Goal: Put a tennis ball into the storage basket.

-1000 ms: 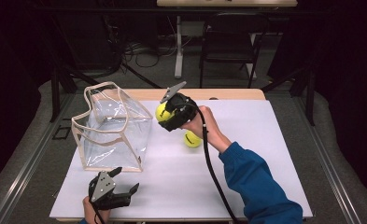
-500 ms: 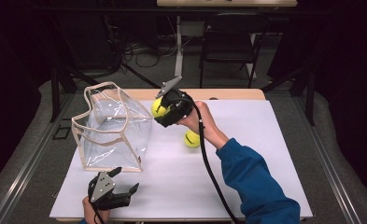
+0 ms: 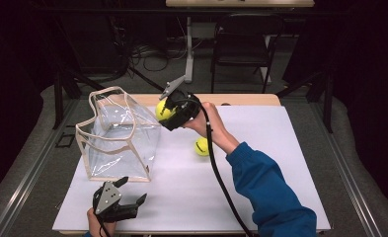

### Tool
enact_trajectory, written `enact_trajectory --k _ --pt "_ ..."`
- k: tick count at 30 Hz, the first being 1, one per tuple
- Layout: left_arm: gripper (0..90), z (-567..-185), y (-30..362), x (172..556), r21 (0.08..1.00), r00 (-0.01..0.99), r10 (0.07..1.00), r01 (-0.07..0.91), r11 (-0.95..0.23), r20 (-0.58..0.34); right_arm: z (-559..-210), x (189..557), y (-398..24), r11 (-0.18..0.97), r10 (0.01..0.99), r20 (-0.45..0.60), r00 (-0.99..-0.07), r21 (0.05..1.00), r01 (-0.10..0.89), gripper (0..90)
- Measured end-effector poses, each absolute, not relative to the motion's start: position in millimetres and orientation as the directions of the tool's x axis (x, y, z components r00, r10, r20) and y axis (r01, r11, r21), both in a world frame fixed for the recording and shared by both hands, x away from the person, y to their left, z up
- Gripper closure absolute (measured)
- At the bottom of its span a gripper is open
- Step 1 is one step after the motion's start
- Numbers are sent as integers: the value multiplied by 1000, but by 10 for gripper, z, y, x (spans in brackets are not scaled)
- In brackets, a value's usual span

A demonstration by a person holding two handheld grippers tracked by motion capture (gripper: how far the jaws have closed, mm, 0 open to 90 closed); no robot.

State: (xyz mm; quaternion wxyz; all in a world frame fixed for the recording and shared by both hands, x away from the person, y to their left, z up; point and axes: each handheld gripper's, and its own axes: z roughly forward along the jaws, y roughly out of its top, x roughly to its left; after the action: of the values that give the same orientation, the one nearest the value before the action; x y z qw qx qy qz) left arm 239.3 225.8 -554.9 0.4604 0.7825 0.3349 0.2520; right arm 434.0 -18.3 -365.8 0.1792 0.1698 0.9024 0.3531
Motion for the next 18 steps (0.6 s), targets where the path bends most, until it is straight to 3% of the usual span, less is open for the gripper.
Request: enact_trajectory --k 18 --pt "161 -5550 2258 2395 890 650 755 291 -350 85 -3533 4369 -34 706 417 -227 -880 690 156 259"
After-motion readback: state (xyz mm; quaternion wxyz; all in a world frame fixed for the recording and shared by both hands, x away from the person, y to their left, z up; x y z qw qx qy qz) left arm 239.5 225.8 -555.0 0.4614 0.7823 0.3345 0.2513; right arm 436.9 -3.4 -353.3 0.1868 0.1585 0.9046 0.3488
